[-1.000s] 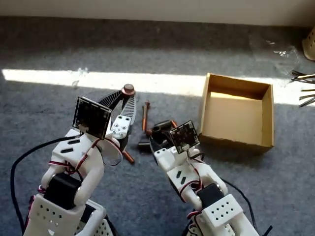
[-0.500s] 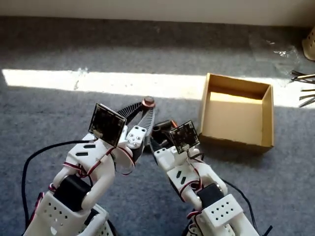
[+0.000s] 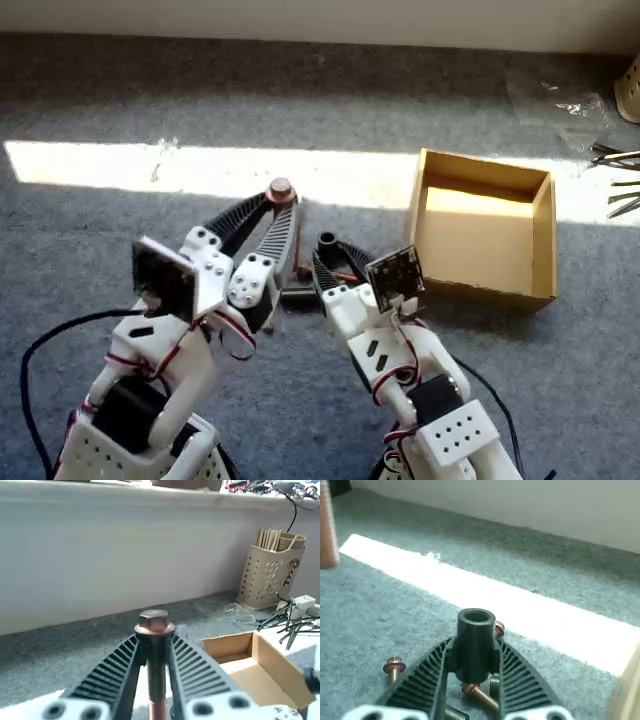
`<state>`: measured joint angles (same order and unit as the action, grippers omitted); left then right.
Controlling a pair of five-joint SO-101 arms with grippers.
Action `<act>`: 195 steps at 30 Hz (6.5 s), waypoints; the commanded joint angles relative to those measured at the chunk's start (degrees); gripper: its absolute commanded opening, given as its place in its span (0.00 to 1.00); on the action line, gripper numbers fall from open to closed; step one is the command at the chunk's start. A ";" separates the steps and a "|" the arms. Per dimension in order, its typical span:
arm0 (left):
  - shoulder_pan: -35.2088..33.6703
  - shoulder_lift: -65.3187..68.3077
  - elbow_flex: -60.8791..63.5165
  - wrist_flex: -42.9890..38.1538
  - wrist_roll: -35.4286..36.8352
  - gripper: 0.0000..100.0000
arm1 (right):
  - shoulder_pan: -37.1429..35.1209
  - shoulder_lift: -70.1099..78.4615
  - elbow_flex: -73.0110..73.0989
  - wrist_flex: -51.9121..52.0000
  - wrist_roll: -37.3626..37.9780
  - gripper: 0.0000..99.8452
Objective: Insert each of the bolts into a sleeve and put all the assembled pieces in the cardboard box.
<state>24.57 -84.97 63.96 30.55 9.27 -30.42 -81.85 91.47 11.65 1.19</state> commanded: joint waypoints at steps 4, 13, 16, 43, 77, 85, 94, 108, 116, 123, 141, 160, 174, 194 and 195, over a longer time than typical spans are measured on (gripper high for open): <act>-3.65 -7.78 -0.92 -1.23 0.35 0.00 | -3.21 -18.86 2.07 9.54 0.00 0.00; 1.19 -8.04 -0.66 -1.23 4.48 0.00 | -7.96 -23.34 2.07 14.99 0.00 0.00; 1.71 -8.13 -0.66 -1.23 5.36 0.00 | -9.36 -23.60 2.07 14.90 0.18 0.00; 2.33 -8.13 10.24 -9.67 5.36 0.00 | -9.71 -23.52 4.09 14.81 2.29 0.00; 5.58 -8.13 15.25 -16.09 5.45 0.00 | -9.71 -23.52 3.74 13.49 -0.53 0.00; 5.23 -8.13 15.34 -16.00 5.45 0.00 | -9.45 -23.52 3.82 13.14 -0.44 0.00; 1.19 -8.13 15.78 -16.00 5.45 0.00 | -9.36 -23.52 3.82 13.32 -0.44 0.00; 1.36 -8.13 18.42 -15.91 5.54 0.00 | -9.27 -23.52 3.74 13.23 -0.44 0.00; 0.92 -8.13 22.29 -15.91 9.58 0.00 | -3.21 -23.52 3.65 11.56 -0.35 0.00; 1.10 -8.13 24.22 -15.82 9.58 0.00 | -3.12 -23.52 3.82 11.65 -0.35 0.00; 1.10 -8.13 24.57 -14.42 9.49 0.18 | -3.12 -23.52 4.18 11.65 -0.35 0.00; -3.38 -8.22 21.49 -13.98 9.49 0.18 | -1.63 -23.43 4.18 11.91 -0.35 0.00; -11.03 -8.22 20.35 -13.98 9.49 0.01 | 5.67 -23.25 2.33 21.32 1.58 0.00; -18.77 -8.22 12.79 12.92 -5.63 0.01 | 16.22 -22.29 -18.42 37.85 7.56 0.01; -18.86 -8.13 12.79 12.92 -5.63 0.01 | 16.48 -20.97 -19.82 38.64 8.35 0.01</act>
<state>6.64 -92.26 80.04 42.68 4.18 -14.86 -104.44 77.85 49.27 6.99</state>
